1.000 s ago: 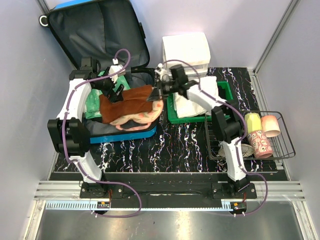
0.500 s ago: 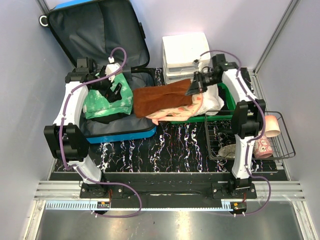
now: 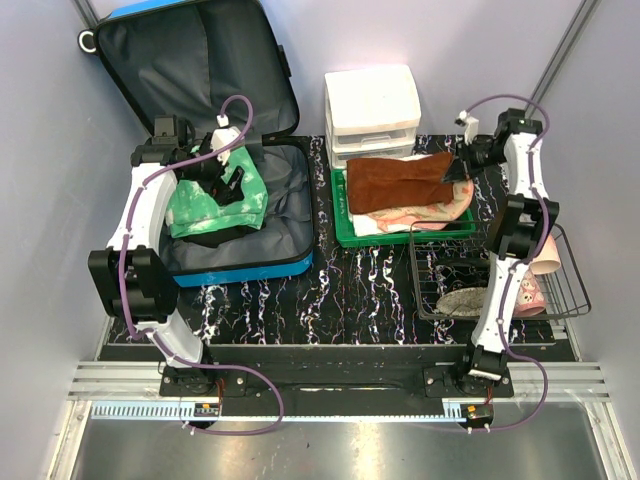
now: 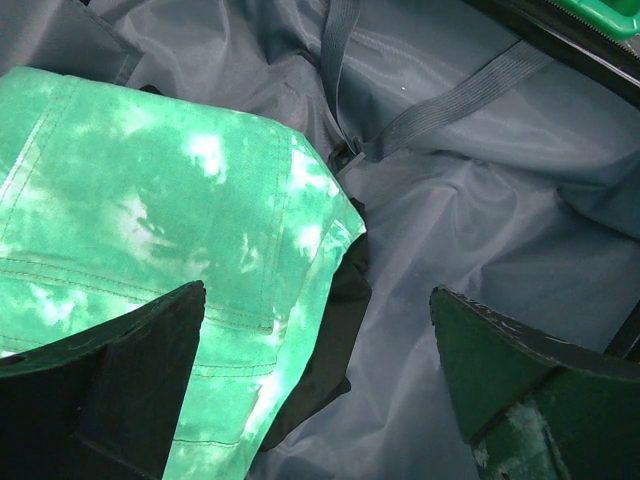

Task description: Open, take out, and arrange the luggage

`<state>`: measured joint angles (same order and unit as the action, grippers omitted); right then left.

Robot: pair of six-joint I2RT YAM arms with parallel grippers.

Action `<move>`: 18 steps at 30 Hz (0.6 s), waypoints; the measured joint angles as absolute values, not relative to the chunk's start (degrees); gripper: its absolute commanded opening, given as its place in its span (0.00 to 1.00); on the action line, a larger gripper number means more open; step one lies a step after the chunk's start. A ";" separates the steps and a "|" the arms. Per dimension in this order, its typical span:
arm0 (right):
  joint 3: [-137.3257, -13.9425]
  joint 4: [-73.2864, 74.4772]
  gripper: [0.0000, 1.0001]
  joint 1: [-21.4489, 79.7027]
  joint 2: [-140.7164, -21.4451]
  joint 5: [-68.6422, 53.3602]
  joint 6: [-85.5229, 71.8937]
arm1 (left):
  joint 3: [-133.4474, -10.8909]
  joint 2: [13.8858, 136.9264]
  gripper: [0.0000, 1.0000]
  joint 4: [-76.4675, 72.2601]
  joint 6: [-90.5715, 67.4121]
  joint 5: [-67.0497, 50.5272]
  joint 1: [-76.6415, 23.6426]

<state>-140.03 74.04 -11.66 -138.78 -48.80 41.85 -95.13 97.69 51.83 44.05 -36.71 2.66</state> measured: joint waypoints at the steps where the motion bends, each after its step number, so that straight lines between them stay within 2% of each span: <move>1: -140.03 74.13 0.00 -11.81 -140.62 -47.75 43.31 | -95.13 97.71 0.99 51.88 44.07 -36.71 2.66; 5: -140.20 74.17 0.00 -11.57 -146.21 -46.63 46.33 | -95.24 98.41 0.99 52.71 44.14 -36.67 2.66; 10: -142.34 75.26 0.00 -10.92 -147.37 -45.98 48.93 | -95.24 99.31 0.99 53.58 44.53 -36.51 2.66; 13: -142.50 75.26 0.23 -9.85 -147.37 -45.32 50.70 | -95.26 99.72 0.99 53.49 43.66 -35.75 2.66; 14: -142.50 75.26 0.46 -9.58 -147.37 -45.19 50.81 | -95.39 99.94 0.99 53.49 42.96 -35.18 2.66; 15: -142.50 75.29 0.56 -9.21 -147.37 -44.95 50.96 | -95.55 100.18 0.99 53.34 42.00 -34.46 2.66; 18: -142.26 74.87 0.72 -8.67 -147.37 -42.81 51.09 | -95.57 100.36 0.99 52.25 39.57 -32.34 2.79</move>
